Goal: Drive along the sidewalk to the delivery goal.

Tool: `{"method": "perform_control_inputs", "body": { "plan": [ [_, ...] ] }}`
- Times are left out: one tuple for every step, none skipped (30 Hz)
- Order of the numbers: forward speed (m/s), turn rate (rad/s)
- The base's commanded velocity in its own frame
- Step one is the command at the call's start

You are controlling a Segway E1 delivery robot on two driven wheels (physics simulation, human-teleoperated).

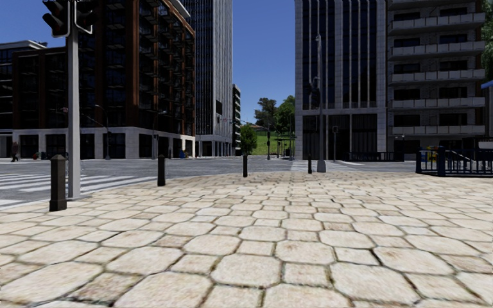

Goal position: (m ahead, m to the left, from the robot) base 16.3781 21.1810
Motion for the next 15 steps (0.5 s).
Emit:
{"method": "perform_control_inputs", "body": {
  "plan": [
    [2.0, 0.0],
    [2.0, 0.0],
    [2.0, 0.0],
    [2.0, 0.0],
    [2.0, 0.0],
    [2.0, 0.0],
    [2.0, 0.0],
    [2.0, 0.0],
    [2.0, 0.0],
    [2.0, 0.0],
    [2.0, 0.0],
    [2.0, 0.0],
    [2.0, 0.0],
    [2.0, 0.08],
    [2.0, 0.15]
  ]
}}
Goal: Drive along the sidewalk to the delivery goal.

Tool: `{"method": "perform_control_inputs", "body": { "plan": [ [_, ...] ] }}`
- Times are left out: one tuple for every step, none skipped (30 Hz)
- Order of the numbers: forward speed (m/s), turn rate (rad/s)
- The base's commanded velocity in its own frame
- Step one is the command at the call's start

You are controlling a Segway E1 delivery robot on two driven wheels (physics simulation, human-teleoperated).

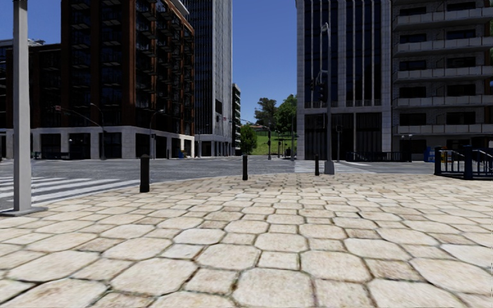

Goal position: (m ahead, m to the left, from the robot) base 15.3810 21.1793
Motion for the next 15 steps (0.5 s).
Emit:
{"method": "perform_control_inputs", "body": {
  "plan": [
    [2.0, 0.15],
    [2.0, 0.24],
    [2.0, 0.27],
    [2.0, 0.31],
    [2.0, 0.34],
    [2.0, 0.34],
    [2.0, 0.36],
    [2.0, 0.39],
    [2.0, 0.42],
    [2.0, 0.43],
    [2.0, 0.43],
    [2.0, 0.43],
    [2.0, 0.45],
    [2.0, 0.46],
    [2.0, 0.47]
  ]
}}
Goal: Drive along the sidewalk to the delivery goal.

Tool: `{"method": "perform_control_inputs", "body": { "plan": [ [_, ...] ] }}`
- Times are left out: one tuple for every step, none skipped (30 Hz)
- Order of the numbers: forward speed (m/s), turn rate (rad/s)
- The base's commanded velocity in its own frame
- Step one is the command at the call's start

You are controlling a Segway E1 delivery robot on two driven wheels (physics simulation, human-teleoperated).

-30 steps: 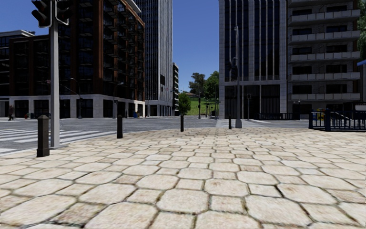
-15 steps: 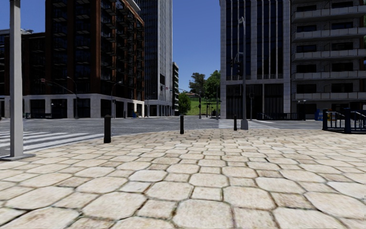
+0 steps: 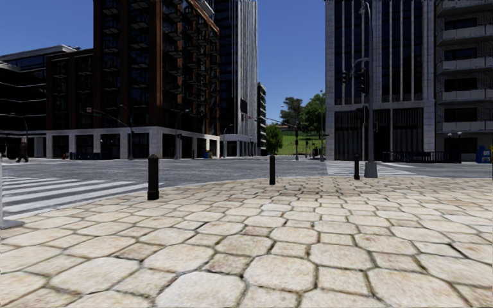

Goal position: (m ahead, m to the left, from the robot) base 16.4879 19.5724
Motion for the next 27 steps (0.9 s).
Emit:
{"method": "perform_control_inputs", "body": {
  "plan": [
    [2.0, 0.48],
    [2.0, 0.48],
    [2.0, 0.51],
    [2.0, 0.52],
    [2.0, 0.52],
    [2.0, 0.52],
    [2.0, 0.52],
    [2.0, 0.52],
    [2.0, 0.53],
    [2.0, 0.53],
    [2.0, 0.53],
    [2.0, 0.53],
    [2.0, 0.58],
    [2.0, 0.62],
    [2.0, 0.62],
    [2.0, 0.58],
    [2.0, 0.58],
    [2.0, 0.57],
    [2.0, 0.57],
    [2.0, 0.56],
    [2.0, 0.56],
    [2.0, 0.56],
    [2.0, 0.56],
    [2.0, 0.56],
    [2.0, 0.56],
    [2.0, 0.56],
    [2.0, 0.56]
  ]
}}
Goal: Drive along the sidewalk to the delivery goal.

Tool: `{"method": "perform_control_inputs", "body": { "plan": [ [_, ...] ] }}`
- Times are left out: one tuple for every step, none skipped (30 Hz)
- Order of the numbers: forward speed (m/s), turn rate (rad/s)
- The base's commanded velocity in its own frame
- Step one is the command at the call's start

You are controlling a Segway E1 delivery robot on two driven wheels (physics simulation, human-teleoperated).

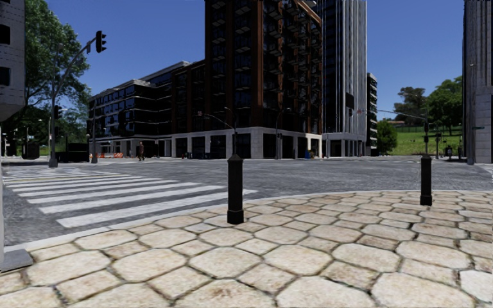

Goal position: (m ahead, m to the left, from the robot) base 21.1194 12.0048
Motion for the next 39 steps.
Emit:
{"method": "perform_control_inputs", "body": {
  "plan": [
    [2.0, 0.56],
    [2.0, 0.56],
    [2.0, 0.56],
    [2.0, 0.56],
    [2.0, 0.56],
    [2.0, 0.56],
    [2.0, 0.56],
    [2.0, 0.56],
    [2.0, 0.56],
    [2.0, 0.56],
    [2.0, 0.56],
    [2.0, 0.56],
    [2.0, 0.56],
    [2.0, 0.56],
    [2.0, 0.56],
    [2.0, 0.56],
    [2.0, 0.56],
    [2.0, 0.56],
    [2.0, 0.56],
    [2.0, 0.56],
    [2.0, 0.56],
    [2.0, 0.56],
    [2.0, 0.56],
    [2.0, 0.56],
    [2.0, 0.56],
    [2.0, 0.56],
    [2.0, 0.56],
    [2.0, 0.56],
    [2.0, 0.56],
    [2.0, 0.56],
    [2.0, 0.56],
    [2.0, 0.56],
    [2.0, 0.56],
    [2.0, 0.56],
    [2.0, 0.56],
    [2.0, 0.56],
    [2.0, 0.56],
    [2.0, 0.56],
    [2.0, 0.56]
  ]
}}
